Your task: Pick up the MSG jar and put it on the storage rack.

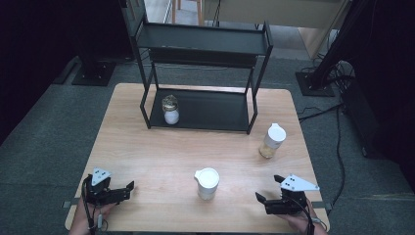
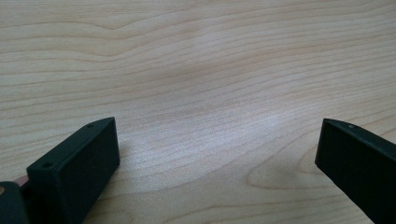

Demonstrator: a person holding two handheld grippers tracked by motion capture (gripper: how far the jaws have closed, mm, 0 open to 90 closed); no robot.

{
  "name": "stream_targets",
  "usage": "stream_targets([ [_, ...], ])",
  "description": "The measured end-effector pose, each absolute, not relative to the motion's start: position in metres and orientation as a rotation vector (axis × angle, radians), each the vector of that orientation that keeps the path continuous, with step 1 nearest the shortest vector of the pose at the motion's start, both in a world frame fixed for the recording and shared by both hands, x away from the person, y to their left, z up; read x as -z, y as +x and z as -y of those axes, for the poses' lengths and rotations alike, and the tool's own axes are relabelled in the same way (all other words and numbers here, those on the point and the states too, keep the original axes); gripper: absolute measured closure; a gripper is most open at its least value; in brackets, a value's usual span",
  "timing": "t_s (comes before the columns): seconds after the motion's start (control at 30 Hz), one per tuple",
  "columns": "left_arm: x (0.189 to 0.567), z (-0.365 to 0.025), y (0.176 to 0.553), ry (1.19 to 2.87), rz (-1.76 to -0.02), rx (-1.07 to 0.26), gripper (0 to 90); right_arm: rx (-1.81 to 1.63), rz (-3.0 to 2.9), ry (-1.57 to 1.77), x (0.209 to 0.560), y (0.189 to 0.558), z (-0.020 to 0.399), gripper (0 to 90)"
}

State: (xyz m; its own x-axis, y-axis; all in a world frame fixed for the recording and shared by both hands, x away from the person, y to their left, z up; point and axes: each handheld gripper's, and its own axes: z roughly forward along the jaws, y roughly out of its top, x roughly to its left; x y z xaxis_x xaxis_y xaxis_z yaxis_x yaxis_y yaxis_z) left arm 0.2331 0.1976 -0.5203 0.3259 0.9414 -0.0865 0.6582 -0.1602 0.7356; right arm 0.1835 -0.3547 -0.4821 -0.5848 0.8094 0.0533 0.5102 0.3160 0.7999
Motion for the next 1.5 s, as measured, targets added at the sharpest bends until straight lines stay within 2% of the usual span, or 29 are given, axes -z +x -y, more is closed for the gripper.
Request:
stream_targets([
  [0.43, 0.52, -0.197, 0.233, 1.913, -1.402, -0.524, 0.0, -1.205, -2.291, 1.094, 0.476, 0.203, 0.342, 6.6],
  [0.87, 0.52, -0.195, 0.233, 1.929, -1.391, -0.528, 0.0, -1.283, -2.34, 1.035, 0.467, 0.218, 0.31, 6.6],
  [1.5, 0.52, -0.195, 0.232, 1.934, -1.386, -0.528, 0.0, -1.331, -2.394, 0.939, 0.455, 0.214, 0.26, 6.6],
])
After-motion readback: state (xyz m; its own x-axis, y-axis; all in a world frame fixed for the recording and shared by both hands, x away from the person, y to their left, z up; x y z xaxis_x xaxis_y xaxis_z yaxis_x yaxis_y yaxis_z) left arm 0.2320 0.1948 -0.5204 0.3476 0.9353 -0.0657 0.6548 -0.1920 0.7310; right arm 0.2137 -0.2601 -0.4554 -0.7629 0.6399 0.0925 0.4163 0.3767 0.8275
